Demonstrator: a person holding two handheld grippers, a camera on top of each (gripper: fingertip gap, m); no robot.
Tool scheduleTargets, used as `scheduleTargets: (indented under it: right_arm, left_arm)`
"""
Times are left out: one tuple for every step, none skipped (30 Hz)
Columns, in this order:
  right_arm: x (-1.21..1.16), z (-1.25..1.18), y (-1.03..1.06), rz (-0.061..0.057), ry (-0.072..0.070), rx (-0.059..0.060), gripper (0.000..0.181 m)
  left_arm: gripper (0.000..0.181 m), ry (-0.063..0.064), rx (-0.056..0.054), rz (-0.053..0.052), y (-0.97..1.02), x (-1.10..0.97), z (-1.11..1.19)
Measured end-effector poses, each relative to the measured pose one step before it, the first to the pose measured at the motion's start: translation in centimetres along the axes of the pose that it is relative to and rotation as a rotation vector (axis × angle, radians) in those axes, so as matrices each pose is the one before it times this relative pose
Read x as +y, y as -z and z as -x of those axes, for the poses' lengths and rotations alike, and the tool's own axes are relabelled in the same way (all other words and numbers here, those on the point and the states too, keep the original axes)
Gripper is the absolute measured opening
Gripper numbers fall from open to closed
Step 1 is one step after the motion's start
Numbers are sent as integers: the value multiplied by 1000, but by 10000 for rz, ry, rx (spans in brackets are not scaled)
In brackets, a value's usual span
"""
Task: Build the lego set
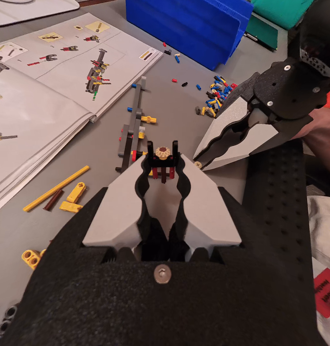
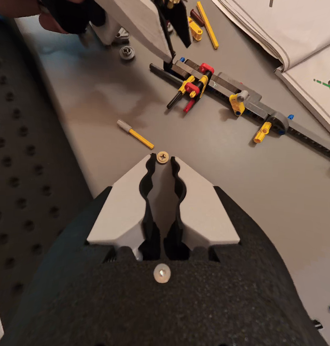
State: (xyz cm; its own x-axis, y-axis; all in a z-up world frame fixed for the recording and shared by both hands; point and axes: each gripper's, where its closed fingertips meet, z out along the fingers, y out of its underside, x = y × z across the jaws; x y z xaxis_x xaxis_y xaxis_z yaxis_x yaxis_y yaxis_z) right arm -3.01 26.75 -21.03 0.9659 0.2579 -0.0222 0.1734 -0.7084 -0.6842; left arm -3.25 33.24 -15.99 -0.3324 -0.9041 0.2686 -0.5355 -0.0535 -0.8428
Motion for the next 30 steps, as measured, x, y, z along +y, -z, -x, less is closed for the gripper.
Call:
scheduleTargets:
  right_arm:
    - [5, -49, -15, 31, 79, 52, 15]
    - [24, -99, -6, 25, 73, 96, 12]
    - [-5, -8, 2, -11, 37, 5, 11]
    - [-4, 12, 2, -8, -90, -72, 11]
    - [-17, 78, 28, -27, -228, -206, 11]
    - [-56, 121, 46, -54, -349, -305, 10]
    - [-192, 34, 128, -151, -403, -302, 10]
    - [-281, -84, 219, -240, -417, -251, 10]
    - [-332, 101, 255, -261, -433, -372, 10]
    - [-344, 252, 245, -245, -487, -480, 10]
    - [-461, 550, 252, -303, -566, -675, 10]
    - [-879, 1143, 338, -530, -642, -1079, 10]
    - [-1057, 1168, 312, -592, -641, -1053, 10]
    - [-813, 794, 121, -378, -525, -753, 10]
    - [-567, 591, -37, -178, -445, -596, 9]
    - [-325, 568, -157, 16, -461, -583, 10]
    - [-258, 265, -193, 100, -349, -357, 10]
    - [-361, 2, -144, 26, -198, -108, 10]
    - [-115, 13, -151, 207, -62, -43, 10]
    - [117, -9, -195, 392, 13, 28, 10]
    - [46, -107, -158, 313, 51, 128, 10]
    - [99, -182, -161, 343, -5, 161, 10]
    - [-19, -163, -135, 264, -9, 118, 10]
    - [-150, -28, -90, 149, 24, 44, 10]
    - [70, -100, -94, 274, -25, 67, 10]
    - [51, -285, -38, 254, -6, 181, 10]
    - [-142, -303, 8, 95, 75, 238, 10]
    - [-154, -162, -16, 53, 124, 183, 10]
    - [-148, -41, -67, 50, 139, 154, 10]
    - [-188, -97, -89, 5, 221, 268, 10]
  left_arm:
    - [24, -126, -85, -13, 62, -56, 73]
    - [24, -153, -70, -17, 64, -60, 26]
    - [24, -203, -73, -14, 55, -47, -4]
    - [23, -289, -44, 12, 22, -16, -103]
    - [23, -373, -69, 32, -8, 33, -118]
    - [23, -432, -120, 82, -62, 104, -95]
    - [23, -472, -92, 139, -129, 170, -168]
    - [23, -469, -50, 181, -171, 236, -258]
    - [24, -447, -59, 171, -176, 208, -287]
    - [24, -407, -29, 113, -164, 114, -340]
    - [24, -353, 31, 76, -126, 56, -402]
    - [24, -318, 37, 76, -124, 53, -386]
    - [24, -309, -1, 71, -114, 41, -300]
    - [24, -345, -5, 70, -106, 47, -294]
    - [24, -390, -49, 71, -98, 34, -242]
    - [24, -402, -67, 38, -96, -16, -237]
    - [24, -370, -25, 13, -80, -61, -301]
    - [24, -312, -38, 26, -77, -36, -258]
    - [24, -243, -95, 67, -88, 15, -112]
    - [24, -177, -34, 65, -104, 57, -144]
    - [24, -110, 9, 51, -94, 63, -152]
    - [24, -72, -35, 20, -48, -2, -39]
    - [24, -32, 18, -44, 1, -114, -82]
    - [24, 21, 77, -84, 8, -158, -144]
    - [24, 36, 23, -38, 2, -91, -40]
    - [24, 17, -3, 38, -33, 43, 13]
    - [24, 46, -11, 50, -49, 100, 47]
    - [24, 121, 41, 27, -34, 66, 17]
    - [24, 254, 74, 1, -21, 32, 29]
    - [24, 364, 76, 16, -15, 59, 109]
